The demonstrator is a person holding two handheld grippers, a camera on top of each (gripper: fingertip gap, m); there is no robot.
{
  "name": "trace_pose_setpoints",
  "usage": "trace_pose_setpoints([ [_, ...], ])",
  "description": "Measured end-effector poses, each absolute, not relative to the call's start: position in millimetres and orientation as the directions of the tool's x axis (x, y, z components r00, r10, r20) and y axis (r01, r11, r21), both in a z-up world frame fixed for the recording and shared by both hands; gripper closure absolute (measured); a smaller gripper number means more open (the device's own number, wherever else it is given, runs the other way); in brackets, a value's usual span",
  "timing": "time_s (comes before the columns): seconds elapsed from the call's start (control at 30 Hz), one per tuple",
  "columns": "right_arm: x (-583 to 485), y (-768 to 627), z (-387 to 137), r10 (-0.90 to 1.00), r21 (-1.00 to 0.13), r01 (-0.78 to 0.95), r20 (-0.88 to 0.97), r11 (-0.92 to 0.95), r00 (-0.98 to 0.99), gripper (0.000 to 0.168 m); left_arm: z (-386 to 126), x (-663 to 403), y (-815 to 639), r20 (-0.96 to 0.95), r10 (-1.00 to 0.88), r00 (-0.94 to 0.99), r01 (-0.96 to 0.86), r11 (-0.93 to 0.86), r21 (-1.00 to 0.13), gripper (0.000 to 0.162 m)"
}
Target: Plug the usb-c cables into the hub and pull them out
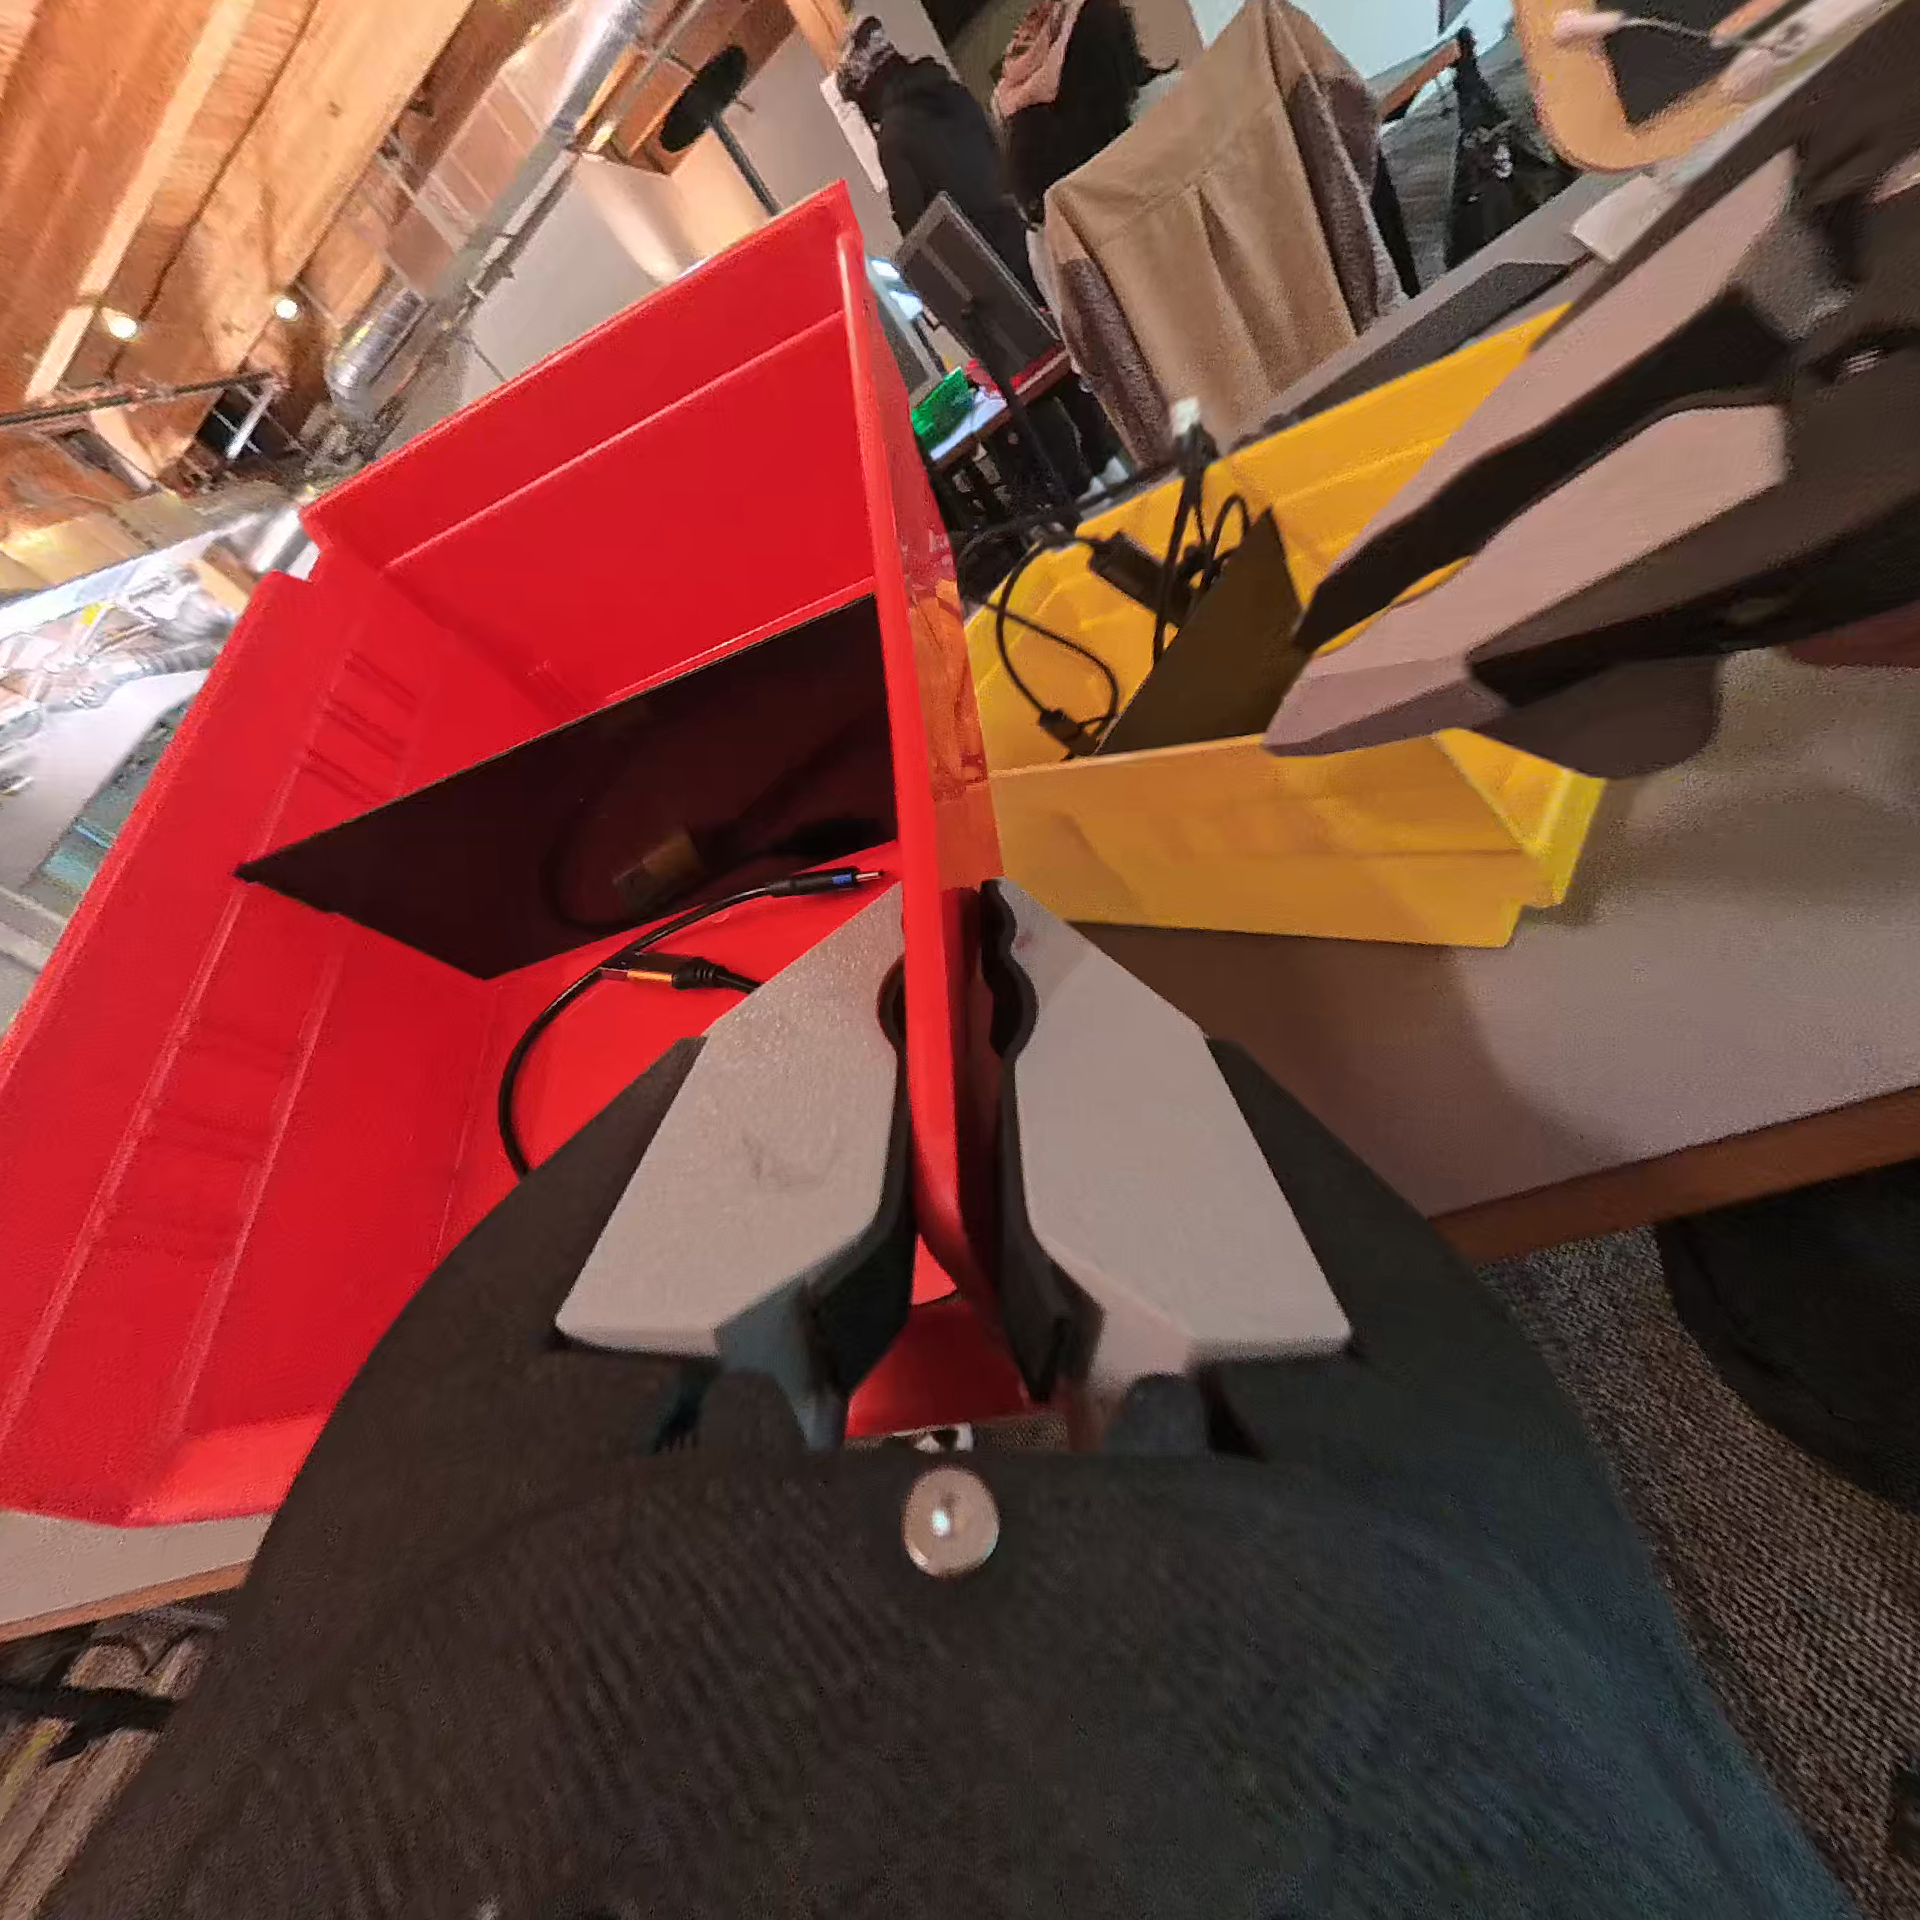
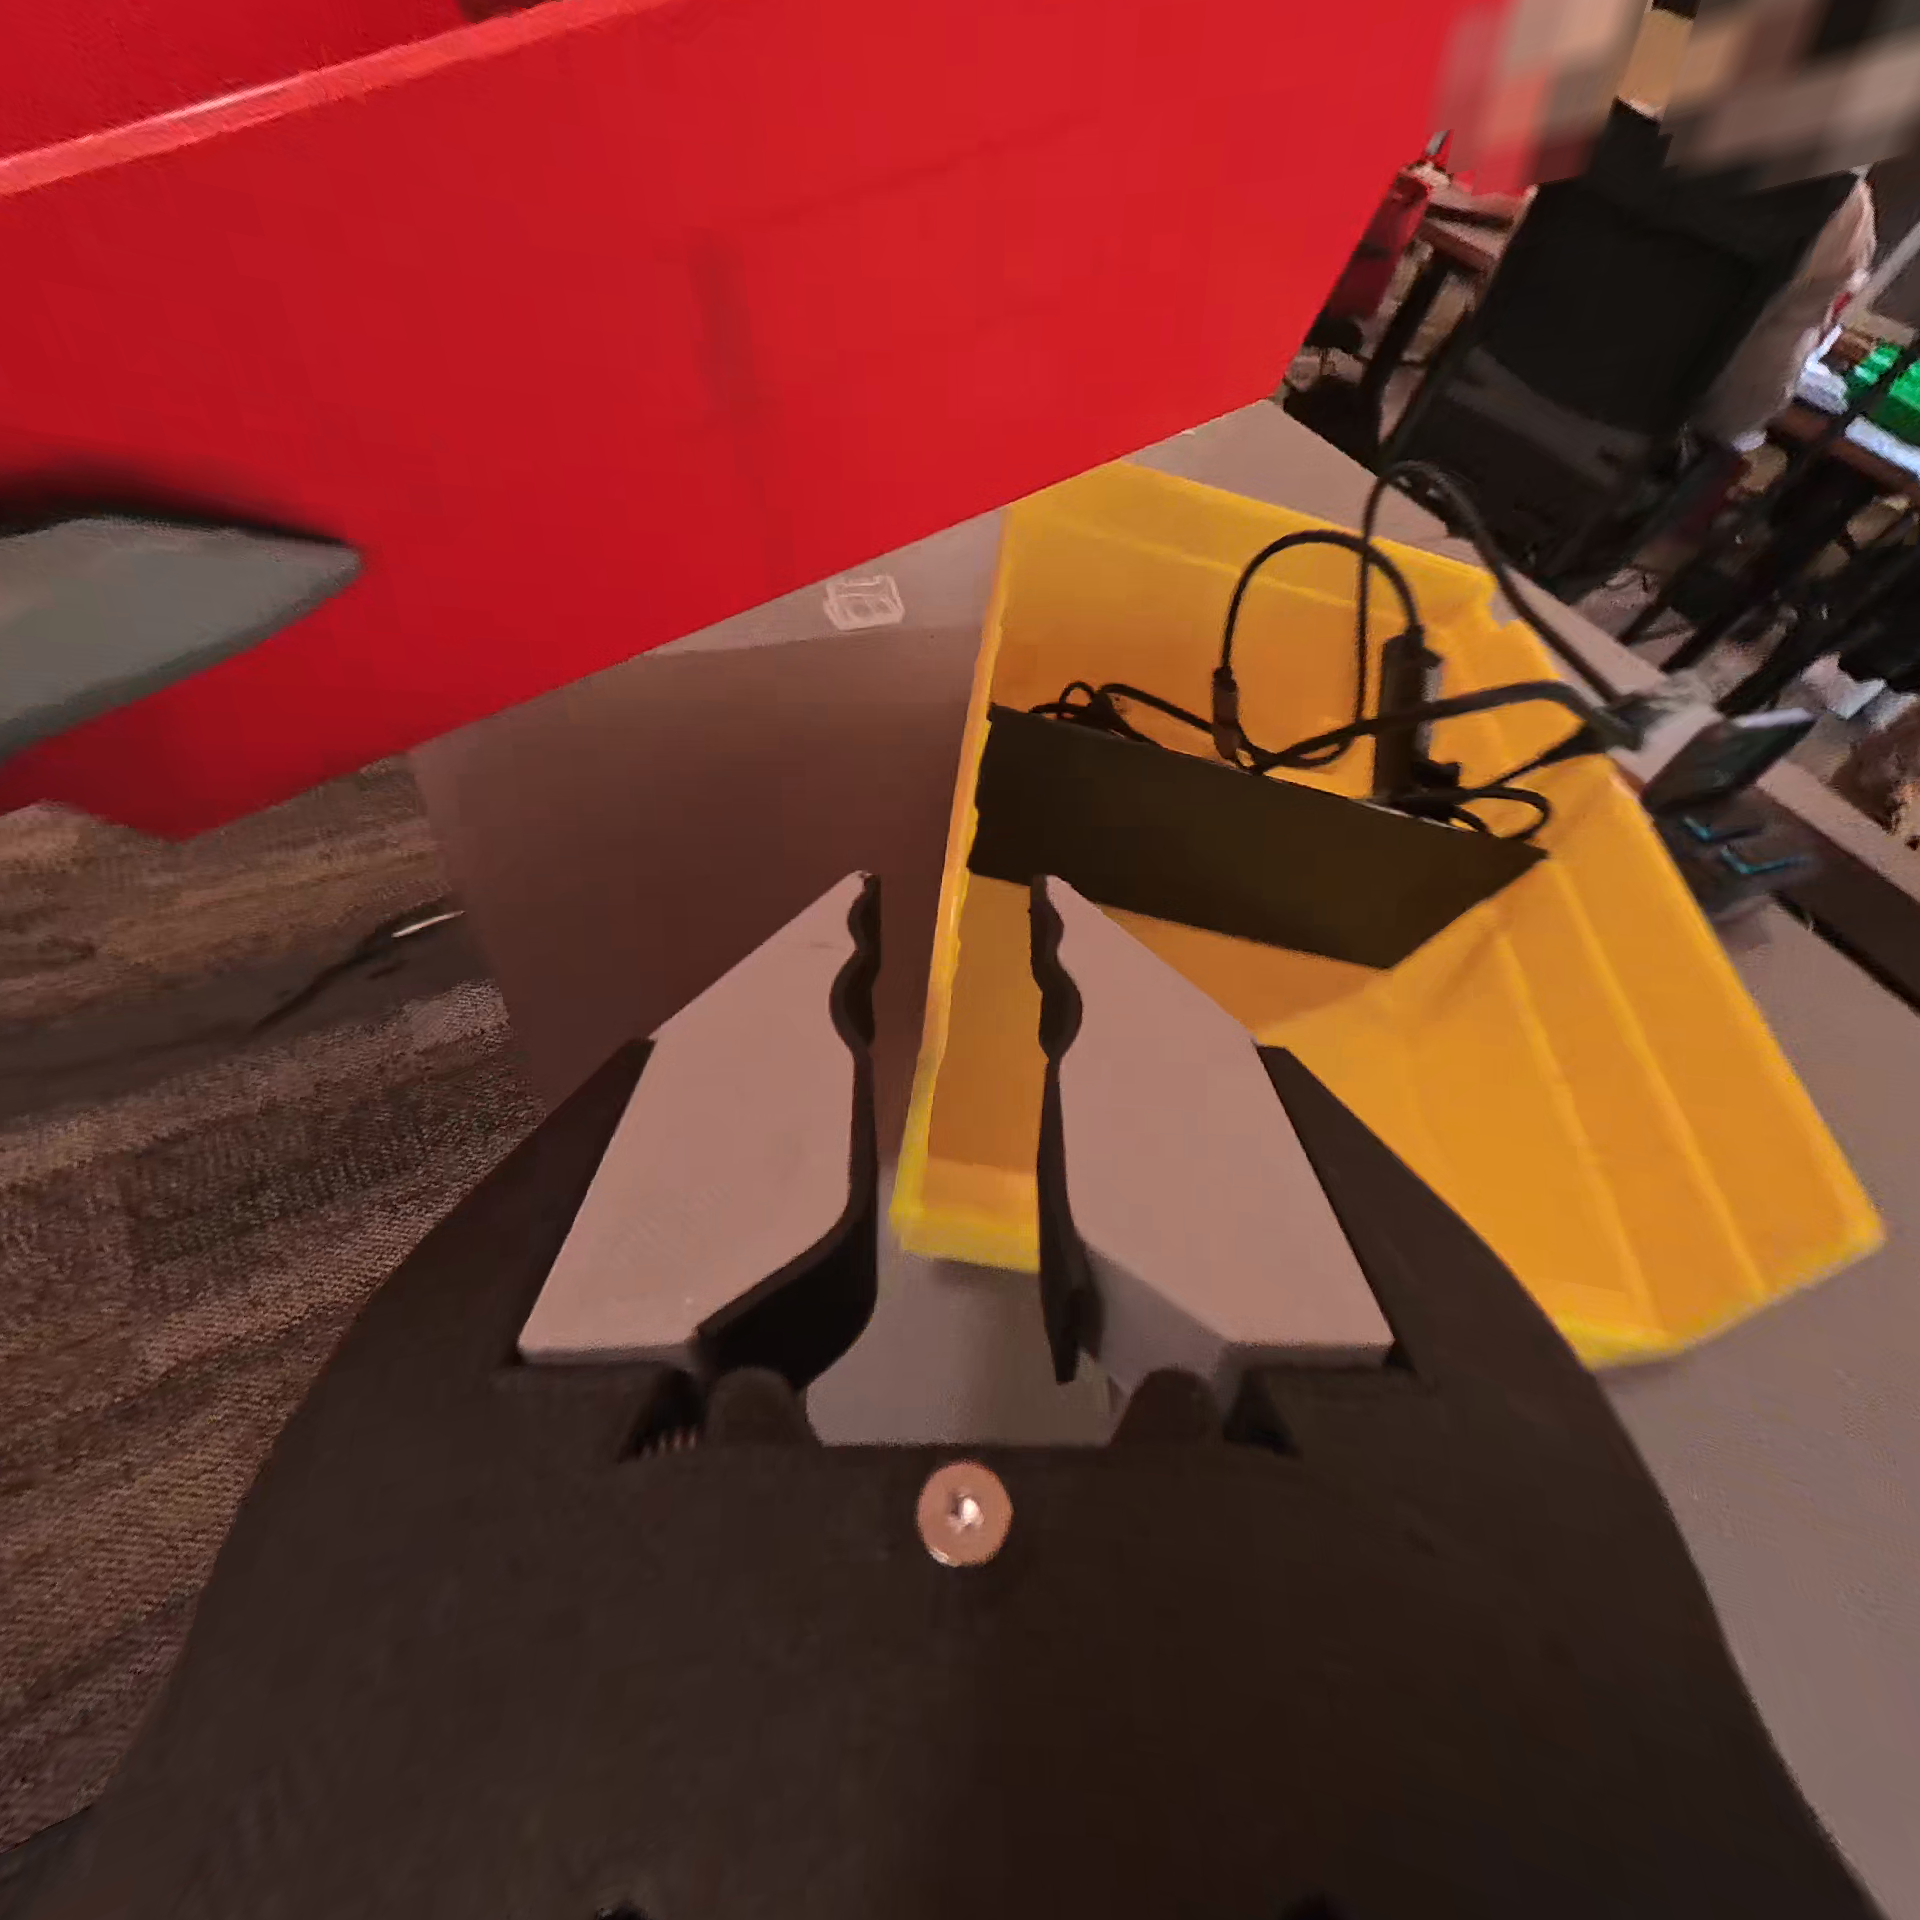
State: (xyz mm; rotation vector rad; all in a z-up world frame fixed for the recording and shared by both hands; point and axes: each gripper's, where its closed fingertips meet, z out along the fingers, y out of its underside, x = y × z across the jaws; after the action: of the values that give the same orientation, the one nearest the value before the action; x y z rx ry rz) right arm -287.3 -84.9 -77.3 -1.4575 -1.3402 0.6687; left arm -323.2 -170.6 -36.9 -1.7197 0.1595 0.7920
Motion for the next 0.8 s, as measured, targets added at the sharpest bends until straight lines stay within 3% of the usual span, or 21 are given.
trace_pose_setpoints([
  [0.2,-193,-75,-55,0.931,-0.918,0.307,0.315,0.250,0.185,0.143,-8,-310,-167,-0.568,0.297,0.767,-0.511,-0.252,-0.822,0.156],
  [0.33,-85,-5,-58,0.810,-0.878,0.359,0.446,0.315,0.380,0.158,11,-258,-139,-0.590,0.190,0.785,-0.563,-0.179,-0.807,0.155],
  [0.57,81,72,-87,0.753,-0.882,0.465,0.357,0.077,0.552,0.154,9,-86,-70,-0.601,-0.214,0.770,-0.617,-0.012,-0.787,0.155],
  [0.7,147,92,-76,0.696,-0.925,0.379,0.280,0.011,0.661,0.159,-31,18,-27,-0.558,-0.474,0.682,-0.615,0.042,-0.787,0.155],
  [0.8,177,95,-85,0.735,-0.950,0.285,0.104,-0.125,0.670,0.158,-75,78,11,-0.536,-0.584,0.610,-0.650,0.018,-0.760,0.155],
])
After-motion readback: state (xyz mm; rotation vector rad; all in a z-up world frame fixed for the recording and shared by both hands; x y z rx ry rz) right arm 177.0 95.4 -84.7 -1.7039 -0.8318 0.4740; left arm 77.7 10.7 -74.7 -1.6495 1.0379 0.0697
